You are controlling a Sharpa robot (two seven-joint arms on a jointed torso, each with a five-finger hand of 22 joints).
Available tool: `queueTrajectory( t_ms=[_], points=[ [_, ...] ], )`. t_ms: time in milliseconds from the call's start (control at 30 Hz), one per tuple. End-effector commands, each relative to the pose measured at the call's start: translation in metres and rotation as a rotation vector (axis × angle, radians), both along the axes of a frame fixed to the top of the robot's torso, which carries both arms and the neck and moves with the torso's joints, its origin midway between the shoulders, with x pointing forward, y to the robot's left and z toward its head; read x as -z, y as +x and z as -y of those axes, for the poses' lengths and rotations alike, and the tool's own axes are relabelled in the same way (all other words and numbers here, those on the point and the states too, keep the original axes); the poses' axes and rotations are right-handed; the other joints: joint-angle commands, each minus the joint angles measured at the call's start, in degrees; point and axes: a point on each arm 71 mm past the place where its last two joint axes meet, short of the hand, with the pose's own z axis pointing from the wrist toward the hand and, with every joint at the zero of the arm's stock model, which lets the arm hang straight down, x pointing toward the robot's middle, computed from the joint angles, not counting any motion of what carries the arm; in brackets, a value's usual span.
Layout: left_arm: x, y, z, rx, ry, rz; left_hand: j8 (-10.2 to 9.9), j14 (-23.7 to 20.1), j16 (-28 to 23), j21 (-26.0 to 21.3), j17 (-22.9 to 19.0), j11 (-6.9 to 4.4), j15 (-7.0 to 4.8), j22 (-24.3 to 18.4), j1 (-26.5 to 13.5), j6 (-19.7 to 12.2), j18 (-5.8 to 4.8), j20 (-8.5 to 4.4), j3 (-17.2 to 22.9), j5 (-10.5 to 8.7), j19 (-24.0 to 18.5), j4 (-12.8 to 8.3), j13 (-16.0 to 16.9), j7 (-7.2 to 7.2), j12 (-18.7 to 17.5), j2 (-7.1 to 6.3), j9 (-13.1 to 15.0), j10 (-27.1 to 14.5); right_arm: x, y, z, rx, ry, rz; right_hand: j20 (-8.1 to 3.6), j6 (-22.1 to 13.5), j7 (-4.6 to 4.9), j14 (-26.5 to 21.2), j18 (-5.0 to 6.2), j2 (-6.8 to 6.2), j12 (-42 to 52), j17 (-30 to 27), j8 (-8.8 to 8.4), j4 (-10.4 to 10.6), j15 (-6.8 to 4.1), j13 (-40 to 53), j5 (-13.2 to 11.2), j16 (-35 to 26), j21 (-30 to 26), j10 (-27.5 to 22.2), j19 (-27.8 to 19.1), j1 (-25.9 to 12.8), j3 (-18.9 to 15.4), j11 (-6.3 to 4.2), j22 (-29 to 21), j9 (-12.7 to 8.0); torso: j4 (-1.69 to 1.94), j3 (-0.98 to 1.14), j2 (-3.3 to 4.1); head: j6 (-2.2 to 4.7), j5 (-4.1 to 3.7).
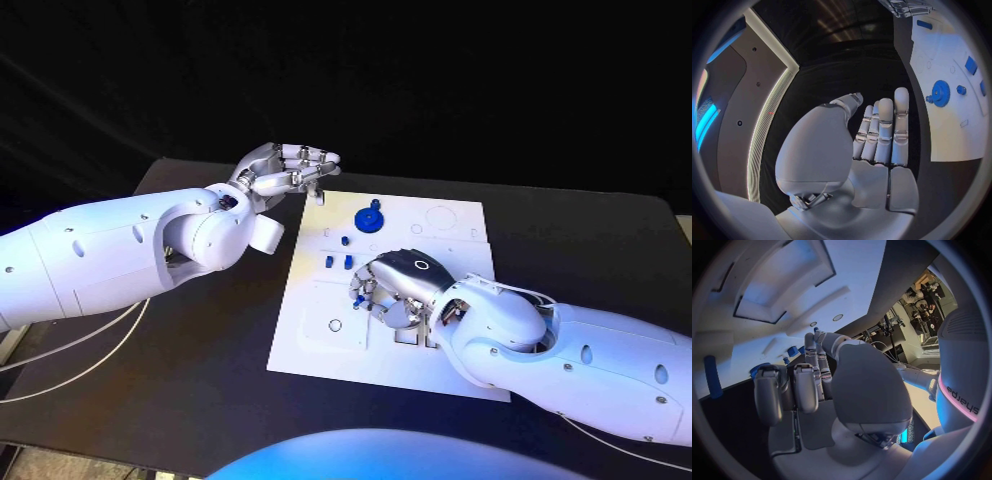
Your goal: Assemble the parts on the task board
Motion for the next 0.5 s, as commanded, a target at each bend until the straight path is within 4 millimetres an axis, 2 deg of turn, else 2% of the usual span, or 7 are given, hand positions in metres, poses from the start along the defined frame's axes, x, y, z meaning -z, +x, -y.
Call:
queueTrajectory(
  t_ms=[33,500],
  points=[
    [-0.0004,-0.0003,0.0020,0.018,-0.012,-0.001,-0.37,-0.31,-0.24,-0.37,-0.10,-0.01,0.07,-0.09,0.03,-0.44,0.82,0.31,0.30,-0.27,-0.12,-0.20,-0.04,0.04,0.30,-0.43,-0.06,-0.36,0.0027,-0.0011,-0.0006,-0.016,-0.034,0.000,-0.42,0.29,0.07,2.85,-0.94,0.08,-0.45,2.08,0.21,-0.38,-0.45,0.05,-0.19,-0.27,-0.06,-0.16,3.76,-0.80,-0.08,-0.41,12.69,0.11,0.05,0.02,-0.03,-0.14,0.02],
    [-0.0002,-0.0004,0.0019,0.019,-0.012,-0.002,-0.37,-0.31,-0.24,-0.37,-0.10,-0.01,0.07,-0.09,0.03,-0.44,0.82,0.31,0.30,-0.27,-0.12,-0.20,-0.04,0.04,0.30,-0.43,-0.06,-0.36,0.0069,0.0007,-0.0014,-0.014,-0.052,-0.003,-0.42,0.29,0.07,2.85,-0.94,0.08,-0.45,2.08,0.21,-0.38,-0.45,0.05,-0.19,-0.27,-0.06,-0.16,3.76,-0.80,-0.08,-0.41,12.69,0.11,0.03,0.01,-0.01,-0.30,0.11]
  ],
)
